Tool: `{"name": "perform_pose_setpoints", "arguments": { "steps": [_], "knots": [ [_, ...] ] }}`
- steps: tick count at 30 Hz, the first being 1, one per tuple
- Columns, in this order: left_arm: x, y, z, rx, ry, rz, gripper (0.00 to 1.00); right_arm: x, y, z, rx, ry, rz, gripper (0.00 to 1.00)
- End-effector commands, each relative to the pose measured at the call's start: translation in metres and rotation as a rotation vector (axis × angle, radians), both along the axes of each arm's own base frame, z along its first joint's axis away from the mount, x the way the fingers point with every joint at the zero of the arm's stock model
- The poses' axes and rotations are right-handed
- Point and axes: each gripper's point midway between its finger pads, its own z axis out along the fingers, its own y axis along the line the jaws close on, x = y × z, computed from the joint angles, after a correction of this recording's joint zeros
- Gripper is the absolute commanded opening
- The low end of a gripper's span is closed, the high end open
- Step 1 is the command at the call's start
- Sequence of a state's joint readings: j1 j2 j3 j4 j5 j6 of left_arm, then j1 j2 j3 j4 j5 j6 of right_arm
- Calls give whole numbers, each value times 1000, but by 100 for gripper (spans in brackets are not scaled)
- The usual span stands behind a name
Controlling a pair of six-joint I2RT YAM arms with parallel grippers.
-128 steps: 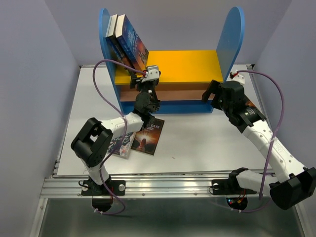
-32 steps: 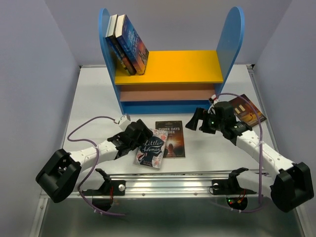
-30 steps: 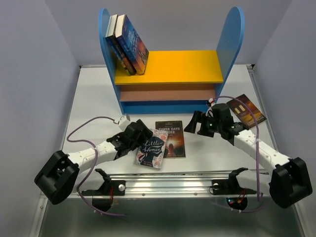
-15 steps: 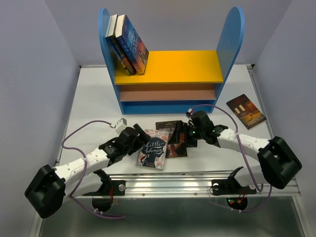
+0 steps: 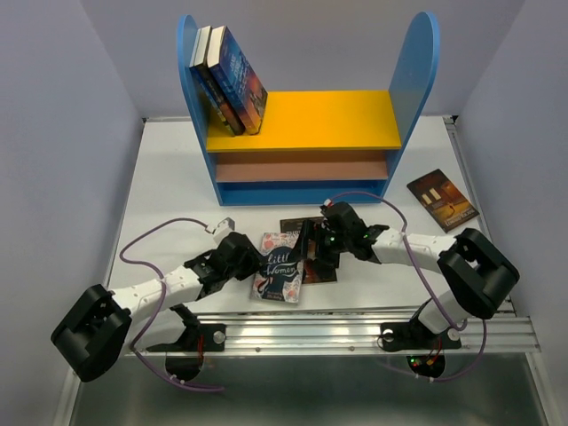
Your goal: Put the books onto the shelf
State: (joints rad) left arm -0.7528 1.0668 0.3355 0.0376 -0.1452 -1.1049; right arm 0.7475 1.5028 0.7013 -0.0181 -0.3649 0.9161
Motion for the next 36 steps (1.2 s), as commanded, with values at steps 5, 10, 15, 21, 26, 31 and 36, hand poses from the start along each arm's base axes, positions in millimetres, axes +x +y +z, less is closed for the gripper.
{"name": "perform_pose_setpoints", "arguments": {
  "steps": [5,10,15,21,26,31,36],
  "knots": [
    [-19,-13,-12,-61,37,-100,38,14,29,6,63,-5,-30,93],
    [-20,-14,-14,-67,40,-107,36,17,35,14,92,-17,-32,83],
    [-19,-15,-14,-65,41,-103,36,22,41,35,161,-75,-21,60],
    [-16,-16,-13,-69,35,-95,36,22,47,66,238,-164,29,47],
    [-12,-18,-10,-78,25,-87,36,19,48,68,249,-176,54,28],
    [-6,-17,0,-92,-14,-67,39,19,48,60,236,-172,68,16],
    [-2,-15,9,-106,-58,-50,44,21,50,63,238,-206,85,1]
  ]
}}
